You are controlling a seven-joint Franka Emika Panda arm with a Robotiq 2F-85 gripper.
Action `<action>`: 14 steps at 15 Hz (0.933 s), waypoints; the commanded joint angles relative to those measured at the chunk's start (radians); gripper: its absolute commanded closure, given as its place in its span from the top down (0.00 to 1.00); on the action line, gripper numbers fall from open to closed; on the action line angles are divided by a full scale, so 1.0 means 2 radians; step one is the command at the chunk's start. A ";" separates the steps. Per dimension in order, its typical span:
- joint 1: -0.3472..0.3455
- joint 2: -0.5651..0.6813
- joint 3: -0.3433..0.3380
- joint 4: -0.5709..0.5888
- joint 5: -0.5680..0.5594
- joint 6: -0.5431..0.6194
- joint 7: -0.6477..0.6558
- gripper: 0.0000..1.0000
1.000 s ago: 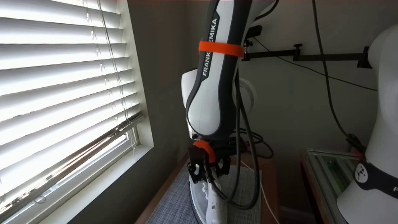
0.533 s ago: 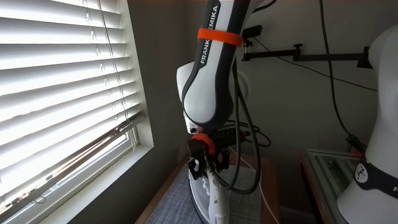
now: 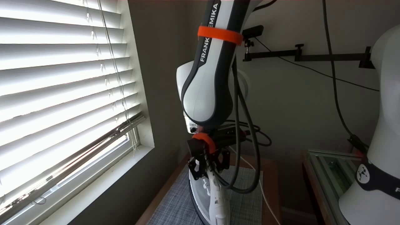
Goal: Turn the pressing iron to the left
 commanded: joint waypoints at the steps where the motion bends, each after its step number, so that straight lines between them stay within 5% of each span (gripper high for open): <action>1: 0.010 0.006 -0.008 0.001 -0.035 0.005 0.006 0.02; 14: 0.024 0.004 -0.013 0.014 -0.129 -0.018 -0.111 0.02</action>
